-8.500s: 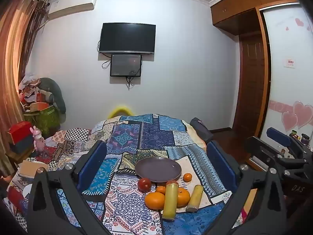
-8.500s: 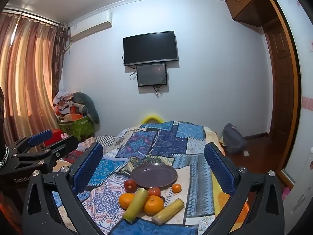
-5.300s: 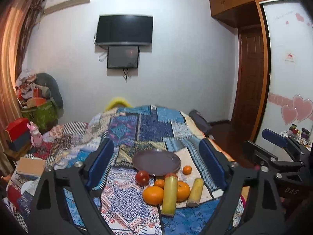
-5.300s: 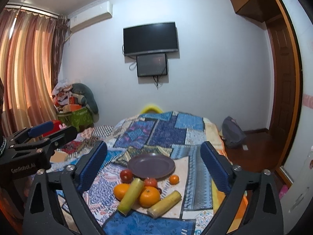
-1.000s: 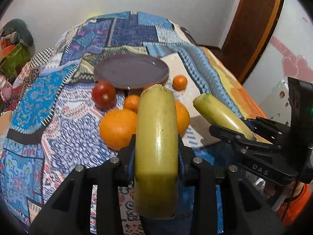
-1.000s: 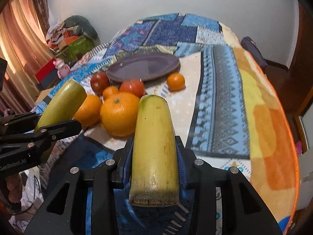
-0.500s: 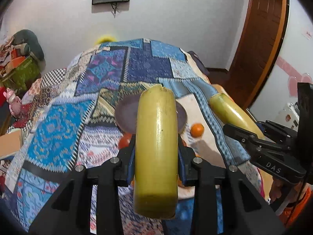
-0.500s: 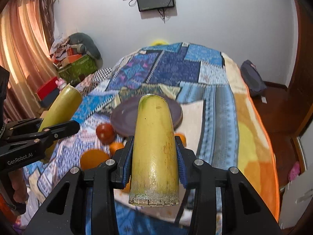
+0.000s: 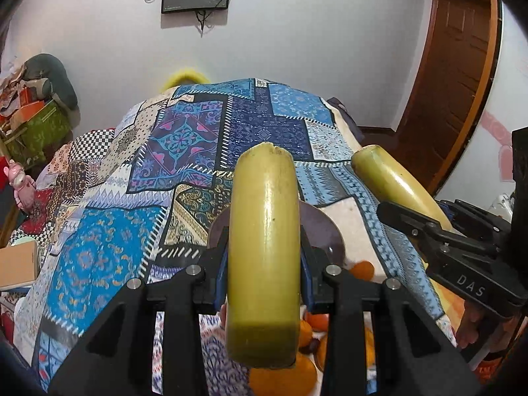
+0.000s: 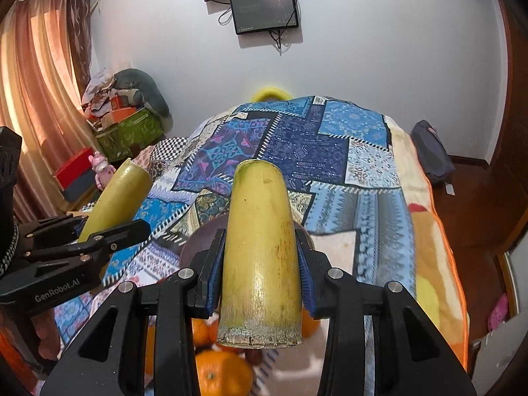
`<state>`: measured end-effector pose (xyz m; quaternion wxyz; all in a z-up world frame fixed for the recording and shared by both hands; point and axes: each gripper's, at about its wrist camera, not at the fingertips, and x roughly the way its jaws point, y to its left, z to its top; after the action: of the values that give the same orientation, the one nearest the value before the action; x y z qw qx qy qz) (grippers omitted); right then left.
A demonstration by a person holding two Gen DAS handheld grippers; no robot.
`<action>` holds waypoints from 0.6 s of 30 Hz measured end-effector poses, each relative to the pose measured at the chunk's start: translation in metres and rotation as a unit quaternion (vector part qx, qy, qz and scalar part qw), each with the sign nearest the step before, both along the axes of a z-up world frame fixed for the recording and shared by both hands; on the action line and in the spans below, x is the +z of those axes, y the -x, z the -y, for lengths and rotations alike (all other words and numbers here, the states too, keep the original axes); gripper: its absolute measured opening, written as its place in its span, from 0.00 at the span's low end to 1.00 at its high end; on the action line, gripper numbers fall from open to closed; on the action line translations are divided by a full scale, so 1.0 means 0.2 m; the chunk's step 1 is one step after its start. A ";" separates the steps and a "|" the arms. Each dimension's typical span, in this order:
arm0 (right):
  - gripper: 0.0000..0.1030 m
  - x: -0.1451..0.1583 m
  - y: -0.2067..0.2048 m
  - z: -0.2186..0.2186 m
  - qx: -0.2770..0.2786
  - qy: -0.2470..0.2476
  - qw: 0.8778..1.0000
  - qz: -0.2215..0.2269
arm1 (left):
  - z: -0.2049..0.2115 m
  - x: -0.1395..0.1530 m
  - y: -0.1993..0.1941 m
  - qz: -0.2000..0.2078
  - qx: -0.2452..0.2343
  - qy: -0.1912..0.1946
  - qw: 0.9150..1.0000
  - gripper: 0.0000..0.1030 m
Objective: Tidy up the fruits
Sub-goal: 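Carry both yellow cylinders over the purple plate with both tools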
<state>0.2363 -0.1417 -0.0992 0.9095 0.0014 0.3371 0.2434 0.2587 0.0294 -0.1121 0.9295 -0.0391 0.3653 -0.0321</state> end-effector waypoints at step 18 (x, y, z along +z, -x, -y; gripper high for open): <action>0.35 -0.32 -0.38 -0.18 0.014 0.040 0.995 -0.090 | -0.06 -0.33 -0.50 -0.089 -0.006 -0.002 0.996 0.34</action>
<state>0.3122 -0.1049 -0.1641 0.8711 -0.0183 0.4273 0.2415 0.3578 0.0419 -0.1776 0.8929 -0.0381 0.4473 -0.0333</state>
